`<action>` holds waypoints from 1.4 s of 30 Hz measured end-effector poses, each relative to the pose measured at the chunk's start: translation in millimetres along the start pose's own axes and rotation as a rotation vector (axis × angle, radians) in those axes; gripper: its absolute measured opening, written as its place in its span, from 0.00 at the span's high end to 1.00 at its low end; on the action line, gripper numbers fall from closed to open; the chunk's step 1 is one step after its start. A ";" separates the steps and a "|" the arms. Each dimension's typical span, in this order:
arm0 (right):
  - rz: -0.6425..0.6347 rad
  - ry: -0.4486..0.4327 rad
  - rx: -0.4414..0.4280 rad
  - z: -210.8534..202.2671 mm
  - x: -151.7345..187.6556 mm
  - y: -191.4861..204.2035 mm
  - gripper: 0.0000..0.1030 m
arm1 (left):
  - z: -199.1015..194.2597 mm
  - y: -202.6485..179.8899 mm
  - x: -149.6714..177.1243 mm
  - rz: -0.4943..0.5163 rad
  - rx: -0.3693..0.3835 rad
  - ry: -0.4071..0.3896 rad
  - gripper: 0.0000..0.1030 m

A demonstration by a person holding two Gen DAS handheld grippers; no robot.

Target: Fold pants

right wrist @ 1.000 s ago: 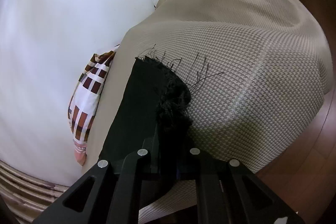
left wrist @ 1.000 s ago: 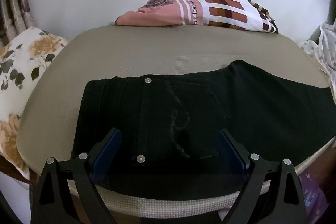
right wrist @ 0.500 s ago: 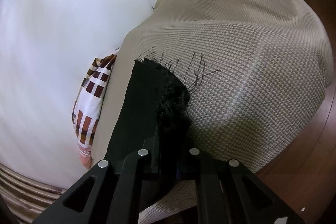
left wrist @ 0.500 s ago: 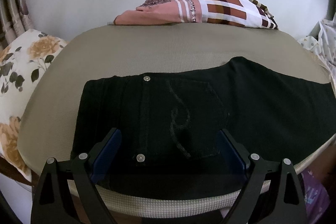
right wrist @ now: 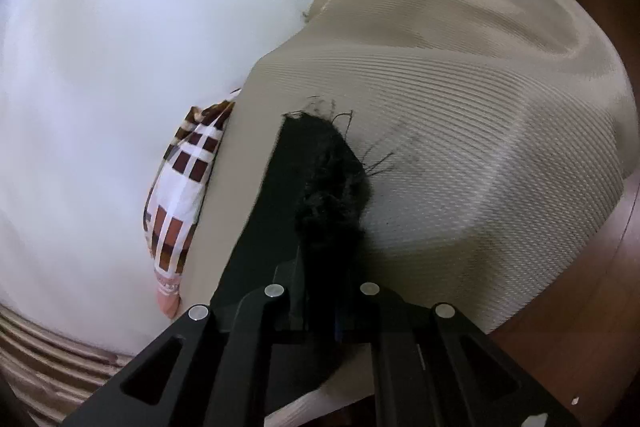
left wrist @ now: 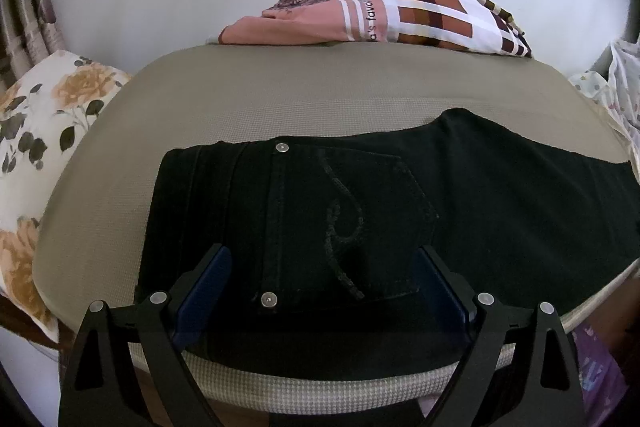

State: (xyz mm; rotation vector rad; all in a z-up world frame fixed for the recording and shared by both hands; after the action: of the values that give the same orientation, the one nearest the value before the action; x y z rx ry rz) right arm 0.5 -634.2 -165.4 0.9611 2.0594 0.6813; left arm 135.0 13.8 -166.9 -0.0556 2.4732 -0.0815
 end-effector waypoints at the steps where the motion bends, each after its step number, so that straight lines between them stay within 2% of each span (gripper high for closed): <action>1: -0.008 0.003 -0.009 0.7 0.1 6.9 0.92 | 0.1 0.2 0.3 -0.002 0.001 0.001 0.11; 9: -0.072 0.075 -0.087 23.6 19.5 71.1 0.92 | -0.8 -2.4 1.7 0.012 -0.001 -0.001 0.11; 17: -0.131 0.200 -0.169 59.4 68.1 131.8 0.92 | -2.4 -6.9 3.8 0.012 0.006 0.003 0.11; 33: -0.194 0.442 -0.265 118.1 176.6 200.8 0.92 | 0.4 -12.4 8.7 0.039 0.009 0.030 0.11; 42: -0.227 0.534 -0.302 131.6 224.3 222.5 0.91 | 7.7 -8.9 10.8 0.027 0.003 0.059 0.11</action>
State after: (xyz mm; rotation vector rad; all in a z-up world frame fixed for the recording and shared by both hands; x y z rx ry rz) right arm 98.3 -306.3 -173.9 0.3866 2.3742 1.1775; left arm 131.5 3.9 -178.9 -0.0189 2.5324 -0.0770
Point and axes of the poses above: each gripper's, at about its wrist camera, not at the fingertips, and z roughly the way its jaws point, y to its left, x to its underside, the point moved 10 cm from there along z, roughly the way its jaws point, and after that the axes turned 8 degrees about -z, right-handed, at the moved point
